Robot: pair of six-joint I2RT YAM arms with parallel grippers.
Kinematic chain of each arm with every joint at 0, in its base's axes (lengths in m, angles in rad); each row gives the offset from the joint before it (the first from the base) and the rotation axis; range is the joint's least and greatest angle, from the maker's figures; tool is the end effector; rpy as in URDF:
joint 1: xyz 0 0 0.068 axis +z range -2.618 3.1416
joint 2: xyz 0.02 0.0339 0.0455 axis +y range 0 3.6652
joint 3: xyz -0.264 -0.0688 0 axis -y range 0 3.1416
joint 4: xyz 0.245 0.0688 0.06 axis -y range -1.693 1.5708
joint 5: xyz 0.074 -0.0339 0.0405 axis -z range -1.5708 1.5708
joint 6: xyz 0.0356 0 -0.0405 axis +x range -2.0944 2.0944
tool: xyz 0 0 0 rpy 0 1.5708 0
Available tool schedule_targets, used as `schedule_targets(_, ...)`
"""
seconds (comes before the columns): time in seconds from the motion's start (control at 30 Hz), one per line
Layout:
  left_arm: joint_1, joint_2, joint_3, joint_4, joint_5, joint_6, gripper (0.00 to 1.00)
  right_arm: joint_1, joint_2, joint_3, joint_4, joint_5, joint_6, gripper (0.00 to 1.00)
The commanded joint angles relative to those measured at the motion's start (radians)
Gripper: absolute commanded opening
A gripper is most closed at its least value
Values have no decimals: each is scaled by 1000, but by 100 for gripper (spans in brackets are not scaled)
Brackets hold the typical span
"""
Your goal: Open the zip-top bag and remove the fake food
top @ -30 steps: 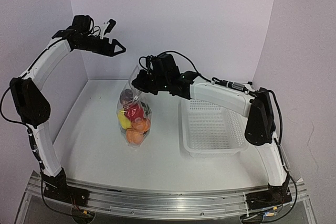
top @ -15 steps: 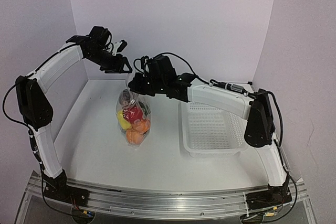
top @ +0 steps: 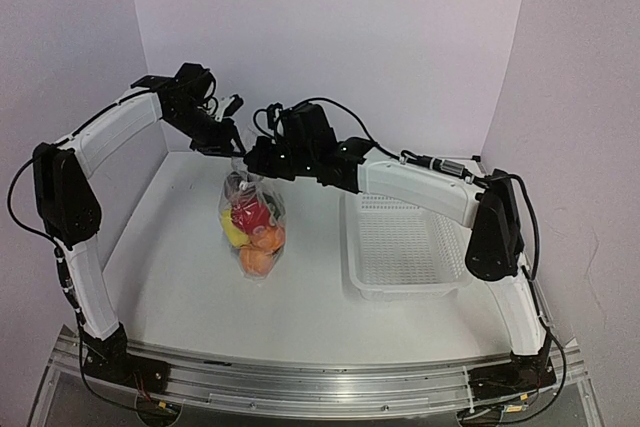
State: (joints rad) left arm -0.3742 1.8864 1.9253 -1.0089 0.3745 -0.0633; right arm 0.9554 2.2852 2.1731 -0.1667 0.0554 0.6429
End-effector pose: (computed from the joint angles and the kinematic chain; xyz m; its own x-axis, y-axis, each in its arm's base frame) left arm 0.3722 -0.1602 0.3456 -0.8000 0.2509 -0.5451 0.4830 0.8082 -0.3369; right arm 0.3182 0.4467 0.3150 -0.5975 0.1918 -0.7786 -0.5327 0.6308 0.5642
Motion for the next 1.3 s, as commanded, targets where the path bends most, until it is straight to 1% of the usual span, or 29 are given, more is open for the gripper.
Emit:
schedule_targets(0.0,7,1,21,-51,-37,41,0,4,-21,44,28,44,-43,0)
schedule_targets(0.07,28,15,107,-39,-127,128,0,3,-4,59,25,64,-66,0)
schedule_targets(0.17,56,2,235,23,-292,324,0,3,54,132,21,69,-68,0)
schedule_targets(0.27,61,-67,250,65,-385,511,0,9,145,266,22,9,-43,0)
schedule_targets(0.33,61,-115,231,60,-427,599,0,18,204,368,38,-46,-40,0)
schedule_targets(0.37,59,-137,225,50,-445,625,0,22,230,393,68,-78,-38,0)
schedule_targets(0.47,36,-172,240,10,-510,688,0,28,247,375,179,-171,26,0)
schedule_targets(0.57,-29,-169,225,-52,-561,719,0,28,193,236,199,-167,99,0)
schedule_targets(0.67,-92,-128,187,-129,-530,695,0,23,111,26,197,-122,161,0)
schedule_targets(0.7,-112,-119,137,-130,-509,694,0,20,66,-37,196,-114,178,0)
schedule_targets(0.77,-141,-104,47,-95,-448,692,0,16,-16,-192,192,-53,190,0)
schedule_targets(0.87,-183,-81,-54,-14,-350,673,0,10,-157,-406,163,100,160,0)
schedule_targets(0.97,-227,-54,-102,36,-243,638,0,4,-242,-499,67,181,91,0)
schedule_targets(1.1,-272,-33,-137,75,-172,569,0,2,-313,-580,8,214,-2,0)
schedule_targets(1.2,-281,-34,-129,72,-126,487,0,3,-356,-590,-66,242,-109,16)
schedule_targets(1.27,-281,-38,-118,57,-86,439,0,3,-385,-585,-68,238,-195,29)
